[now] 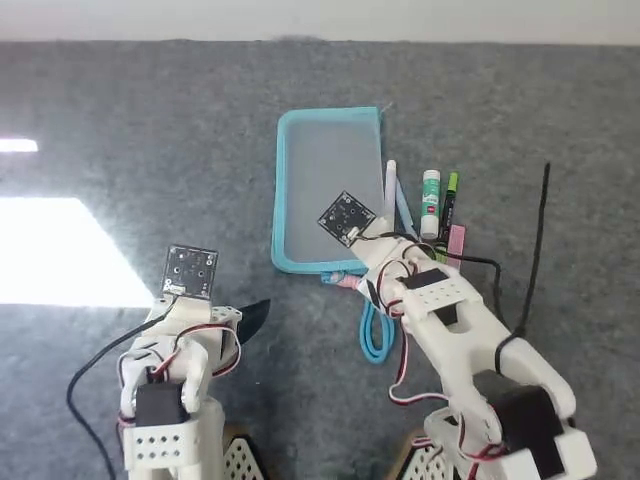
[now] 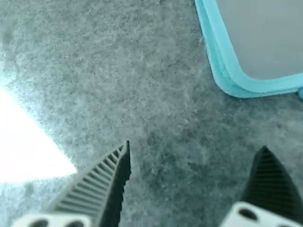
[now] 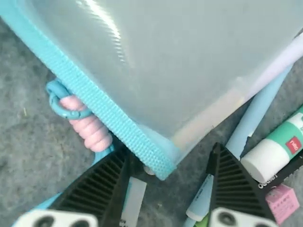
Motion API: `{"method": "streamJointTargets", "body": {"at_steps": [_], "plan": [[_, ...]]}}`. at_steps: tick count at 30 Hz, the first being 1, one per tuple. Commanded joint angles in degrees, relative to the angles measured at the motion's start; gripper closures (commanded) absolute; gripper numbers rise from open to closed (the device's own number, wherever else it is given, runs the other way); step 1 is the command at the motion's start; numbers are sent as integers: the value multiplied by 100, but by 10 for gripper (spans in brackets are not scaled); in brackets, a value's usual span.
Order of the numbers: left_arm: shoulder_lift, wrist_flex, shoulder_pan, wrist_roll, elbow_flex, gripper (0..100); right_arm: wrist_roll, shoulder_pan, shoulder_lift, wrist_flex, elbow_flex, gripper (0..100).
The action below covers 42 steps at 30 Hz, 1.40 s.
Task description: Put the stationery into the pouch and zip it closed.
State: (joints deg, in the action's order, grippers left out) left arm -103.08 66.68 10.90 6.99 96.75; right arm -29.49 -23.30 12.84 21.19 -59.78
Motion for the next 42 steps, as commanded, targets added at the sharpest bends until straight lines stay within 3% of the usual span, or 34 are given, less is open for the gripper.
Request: {"method": "streamJointTargets", "body": {"at_steps": [1, 9, 23, 31, 35, 38, 42], "plan": [[-123, 9, 44, -35, -31, 617, 53, -13, -40, -409, 123, 775], [-123, 9, 44, -35, -31, 617, 44, -4, -92, -1068, 123, 941], [-132, -88, 35, -35, -31, 617, 62, 391, 110, -1007, 158, 991], [-123, -422, 44, -9, -31, 617, 607, 374, 1877, 549, 431, 991], [-123, -571, 53, 589, -136, 617, 853, 330, 2589, 1508, 905, 991], [-123, -316, 53, 905, -382, 617, 941, 136, 3046, 2141, 1152, 991], [-105, -220, 308, 782, -998, 617, 967, -286, 3345, 2563, 1336, 991]]}}
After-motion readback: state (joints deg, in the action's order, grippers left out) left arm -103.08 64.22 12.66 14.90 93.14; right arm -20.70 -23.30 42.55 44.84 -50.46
